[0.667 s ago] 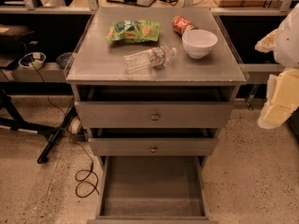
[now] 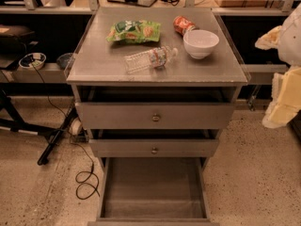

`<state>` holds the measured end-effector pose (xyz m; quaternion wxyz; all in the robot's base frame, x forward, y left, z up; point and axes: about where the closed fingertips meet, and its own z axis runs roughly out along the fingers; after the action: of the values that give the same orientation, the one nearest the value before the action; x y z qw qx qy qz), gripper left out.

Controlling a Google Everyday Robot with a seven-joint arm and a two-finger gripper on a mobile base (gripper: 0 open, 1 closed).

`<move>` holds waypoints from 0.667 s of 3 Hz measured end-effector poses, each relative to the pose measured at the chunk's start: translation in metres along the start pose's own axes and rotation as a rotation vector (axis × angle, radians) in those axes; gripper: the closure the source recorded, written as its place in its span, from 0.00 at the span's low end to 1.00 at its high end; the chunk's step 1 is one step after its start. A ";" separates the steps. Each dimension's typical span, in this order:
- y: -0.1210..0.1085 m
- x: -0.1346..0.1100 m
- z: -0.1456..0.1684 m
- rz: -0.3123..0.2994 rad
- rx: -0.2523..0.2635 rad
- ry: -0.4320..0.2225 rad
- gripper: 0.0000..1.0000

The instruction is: Place water bottle into bottom drawer

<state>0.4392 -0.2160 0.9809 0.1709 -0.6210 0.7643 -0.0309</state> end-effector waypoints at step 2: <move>-0.001 -0.016 -0.011 -0.265 -0.038 -0.138 0.00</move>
Offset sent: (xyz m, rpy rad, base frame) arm -0.0070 0.0221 0.0175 0.0711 -0.0531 0.5809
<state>0.4399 -0.2026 0.9950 0.2056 -0.7202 0.6626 0.0042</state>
